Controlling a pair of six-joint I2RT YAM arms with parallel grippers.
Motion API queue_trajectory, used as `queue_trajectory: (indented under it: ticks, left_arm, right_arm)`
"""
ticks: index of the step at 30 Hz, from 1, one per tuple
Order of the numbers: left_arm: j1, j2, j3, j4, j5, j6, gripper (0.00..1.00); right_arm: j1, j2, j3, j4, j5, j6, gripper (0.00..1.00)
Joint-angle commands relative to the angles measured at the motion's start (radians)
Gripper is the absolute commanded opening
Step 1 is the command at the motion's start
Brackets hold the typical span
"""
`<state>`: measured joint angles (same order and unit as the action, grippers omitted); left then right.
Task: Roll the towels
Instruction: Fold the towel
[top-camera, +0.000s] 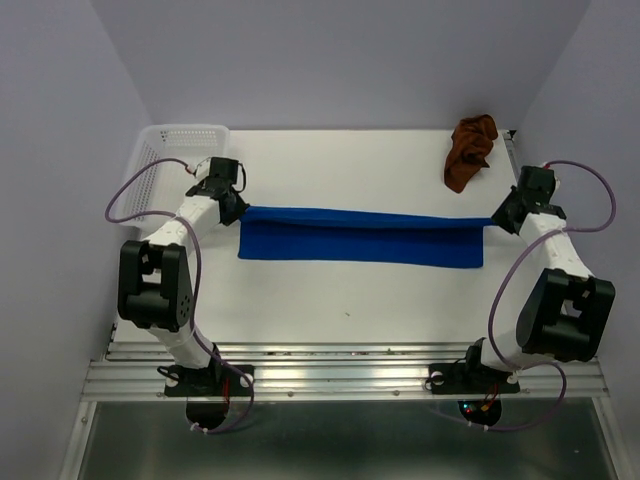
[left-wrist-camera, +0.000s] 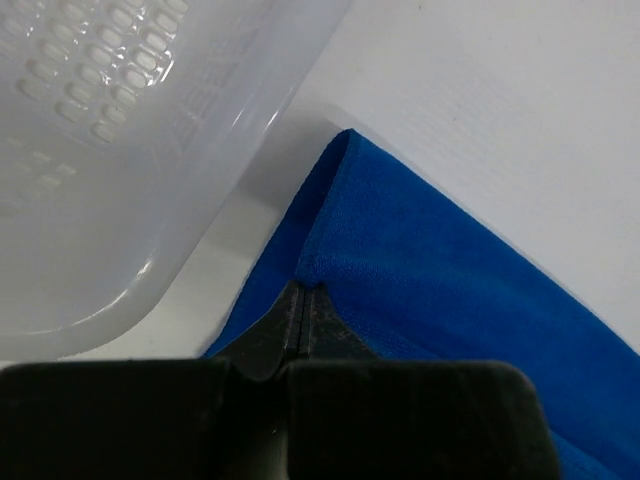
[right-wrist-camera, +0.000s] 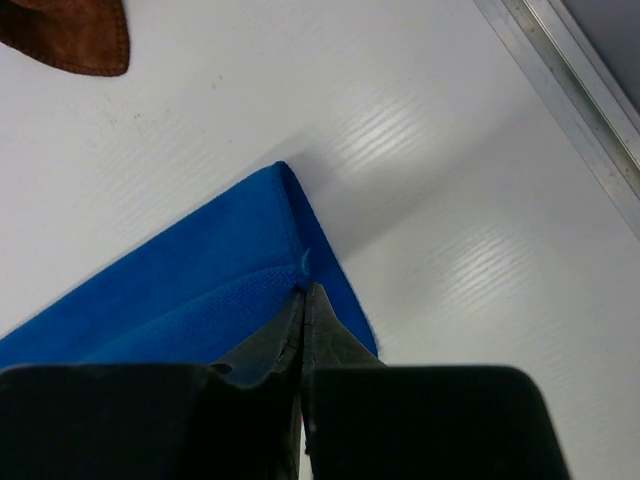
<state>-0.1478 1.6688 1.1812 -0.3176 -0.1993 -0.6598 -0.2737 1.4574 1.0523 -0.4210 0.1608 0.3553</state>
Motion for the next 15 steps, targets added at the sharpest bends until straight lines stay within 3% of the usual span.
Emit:
queue_trajectory:
  ticks: [1,15]
  left_arm:
    - [0.011,-0.092,-0.057,-0.006,-0.040,-0.001,0.00]
    - [0.011,-0.162,-0.160,0.014,-0.028,0.003,0.00]
  right_arm:
    - [-0.013,-0.052,-0.020,-0.013,0.049,0.016,0.01]
    - [-0.033,-0.104,-0.107,-0.036,0.071,0.034,0.01]
